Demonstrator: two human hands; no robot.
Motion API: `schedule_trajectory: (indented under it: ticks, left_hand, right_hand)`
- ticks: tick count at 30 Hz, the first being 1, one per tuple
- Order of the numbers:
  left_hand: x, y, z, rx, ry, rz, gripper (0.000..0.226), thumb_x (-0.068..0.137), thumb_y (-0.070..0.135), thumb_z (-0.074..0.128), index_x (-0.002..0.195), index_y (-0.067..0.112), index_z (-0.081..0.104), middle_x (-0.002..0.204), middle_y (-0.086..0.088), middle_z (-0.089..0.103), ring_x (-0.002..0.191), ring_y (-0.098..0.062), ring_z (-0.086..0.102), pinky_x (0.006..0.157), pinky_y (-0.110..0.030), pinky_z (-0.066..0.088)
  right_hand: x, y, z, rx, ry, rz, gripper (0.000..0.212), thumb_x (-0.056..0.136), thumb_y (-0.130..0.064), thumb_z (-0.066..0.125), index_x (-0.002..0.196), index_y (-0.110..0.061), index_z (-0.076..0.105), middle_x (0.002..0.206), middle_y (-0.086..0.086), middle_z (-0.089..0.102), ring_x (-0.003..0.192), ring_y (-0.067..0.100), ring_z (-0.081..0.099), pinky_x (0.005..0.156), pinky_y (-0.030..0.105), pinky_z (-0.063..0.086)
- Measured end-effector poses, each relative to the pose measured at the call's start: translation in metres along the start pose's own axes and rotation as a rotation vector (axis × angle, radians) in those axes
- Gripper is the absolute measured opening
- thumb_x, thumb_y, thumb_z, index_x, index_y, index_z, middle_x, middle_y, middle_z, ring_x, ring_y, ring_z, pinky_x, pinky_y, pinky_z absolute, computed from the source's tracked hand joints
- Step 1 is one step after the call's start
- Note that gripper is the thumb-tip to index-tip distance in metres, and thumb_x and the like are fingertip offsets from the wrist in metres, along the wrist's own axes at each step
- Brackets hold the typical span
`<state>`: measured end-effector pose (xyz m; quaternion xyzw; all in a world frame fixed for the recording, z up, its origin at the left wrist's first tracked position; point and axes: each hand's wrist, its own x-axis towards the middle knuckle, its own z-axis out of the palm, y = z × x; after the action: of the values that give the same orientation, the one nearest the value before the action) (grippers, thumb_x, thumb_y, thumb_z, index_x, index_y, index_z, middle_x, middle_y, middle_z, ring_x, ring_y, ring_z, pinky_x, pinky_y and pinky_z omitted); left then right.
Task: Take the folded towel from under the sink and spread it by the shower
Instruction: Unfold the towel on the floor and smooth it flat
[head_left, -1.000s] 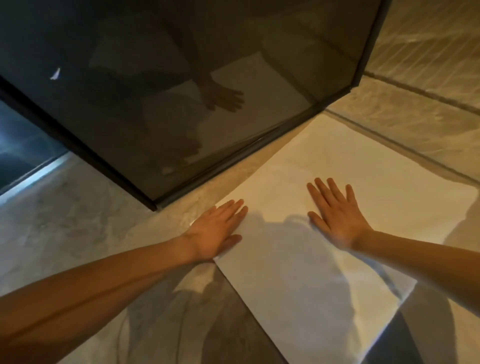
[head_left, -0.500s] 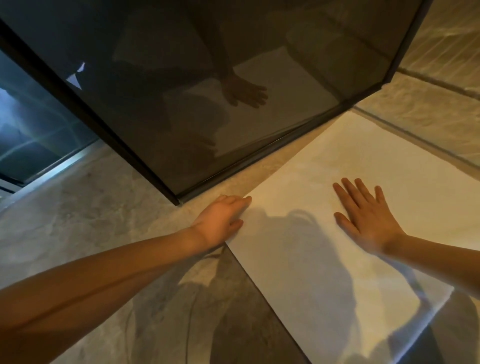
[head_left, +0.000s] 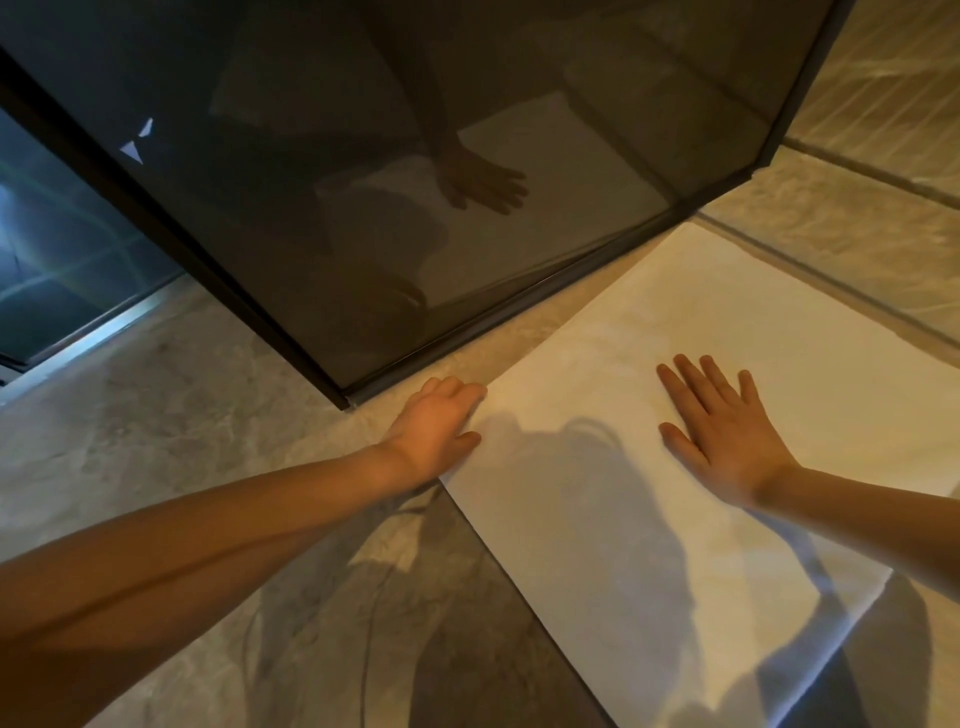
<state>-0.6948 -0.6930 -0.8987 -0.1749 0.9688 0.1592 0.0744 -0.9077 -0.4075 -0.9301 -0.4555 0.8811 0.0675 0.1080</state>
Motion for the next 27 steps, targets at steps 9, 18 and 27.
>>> schedule_trajectory:
  ticks: [9,18,27]
  left_hand:
    - [0.005,0.006,-0.015,-0.332,-0.111,-0.013,0.020,0.086,0.008,0.063,0.099,0.023,0.059,0.106,-0.003,0.049,0.089,-0.021,0.054,0.080,-0.027,0.049]
    - [0.026,0.014,-0.056,-0.901,-0.448,-0.227,0.044,0.088,0.004,0.048,0.111,0.030,0.073,0.135,0.011,0.053,0.102,-0.024,0.056,0.086,-0.028,0.054]
    - [0.020,0.072,-0.070,-0.788,-0.635,0.042,0.053,0.085,0.004,0.060,0.122,0.042,0.064,0.144,0.013,0.043,0.087,-0.008,0.061,0.070,-0.017,0.052]
  right_hand:
    - [0.001,0.000,0.001,-0.027,-0.027,-0.006,0.075,0.086,-0.061,-0.013,0.151,-0.025,-0.023,0.162,0.002,-0.018,0.149,0.025,-0.017,0.120,0.050,-0.003]
    - [0.010,-0.002,-0.021,-0.044,-0.203,-0.007,0.071,0.100,-0.054,0.013,0.152,-0.020,-0.021,0.162,0.006,-0.017,0.149,0.029,-0.012,0.119,0.050,0.005]
    - [0.081,-0.034,-0.110,0.825,-0.293,0.234,0.050,0.097,-0.061,0.030,0.145,-0.049,0.021,0.119,0.005,0.052,0.080,0.026,0.062,0.053,0.031,0.053]
